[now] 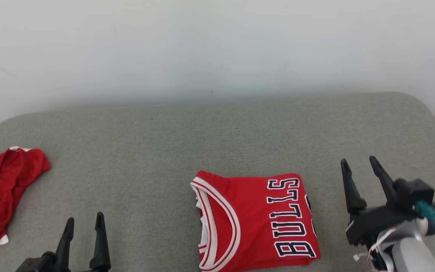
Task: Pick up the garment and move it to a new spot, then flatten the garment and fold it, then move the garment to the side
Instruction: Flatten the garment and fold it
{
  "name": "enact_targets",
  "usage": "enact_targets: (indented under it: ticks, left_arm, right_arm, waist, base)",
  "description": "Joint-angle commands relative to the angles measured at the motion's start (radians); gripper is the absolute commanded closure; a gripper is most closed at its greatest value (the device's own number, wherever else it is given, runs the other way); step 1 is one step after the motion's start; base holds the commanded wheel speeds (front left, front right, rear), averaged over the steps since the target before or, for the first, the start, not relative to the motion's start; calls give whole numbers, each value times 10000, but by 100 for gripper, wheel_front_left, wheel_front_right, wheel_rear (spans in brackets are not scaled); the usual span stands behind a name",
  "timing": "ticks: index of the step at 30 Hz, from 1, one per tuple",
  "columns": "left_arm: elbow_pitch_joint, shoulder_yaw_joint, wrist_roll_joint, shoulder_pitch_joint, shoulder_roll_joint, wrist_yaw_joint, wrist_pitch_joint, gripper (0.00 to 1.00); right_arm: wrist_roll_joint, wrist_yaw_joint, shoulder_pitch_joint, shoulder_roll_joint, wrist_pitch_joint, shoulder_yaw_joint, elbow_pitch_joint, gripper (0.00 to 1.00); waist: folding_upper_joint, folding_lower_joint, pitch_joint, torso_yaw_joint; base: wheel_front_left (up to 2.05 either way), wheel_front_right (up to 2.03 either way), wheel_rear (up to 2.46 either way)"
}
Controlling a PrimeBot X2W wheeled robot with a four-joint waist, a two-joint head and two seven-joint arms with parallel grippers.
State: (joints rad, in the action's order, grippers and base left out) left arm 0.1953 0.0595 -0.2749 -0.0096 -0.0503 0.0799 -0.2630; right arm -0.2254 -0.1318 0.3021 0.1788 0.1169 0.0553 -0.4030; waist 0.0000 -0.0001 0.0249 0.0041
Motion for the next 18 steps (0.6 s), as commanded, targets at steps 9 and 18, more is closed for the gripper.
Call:
enact_targets:
  ticks: [9,18]
  left_arm:
    - [43,291,272,237,-6,-75,-17,0]
    - [256,820,817,219,-11,82,-17,0]
  right_arm:
    - [718,24,-1490,-307,1196,112,577,0]
    - [644,24,-1708,-677,1289,300,151,0]
  waist:
    - [0,1,369,-633]
    - [0,1,496,-925]
  base:
    - [0,0,0]
    - [0,0,0]
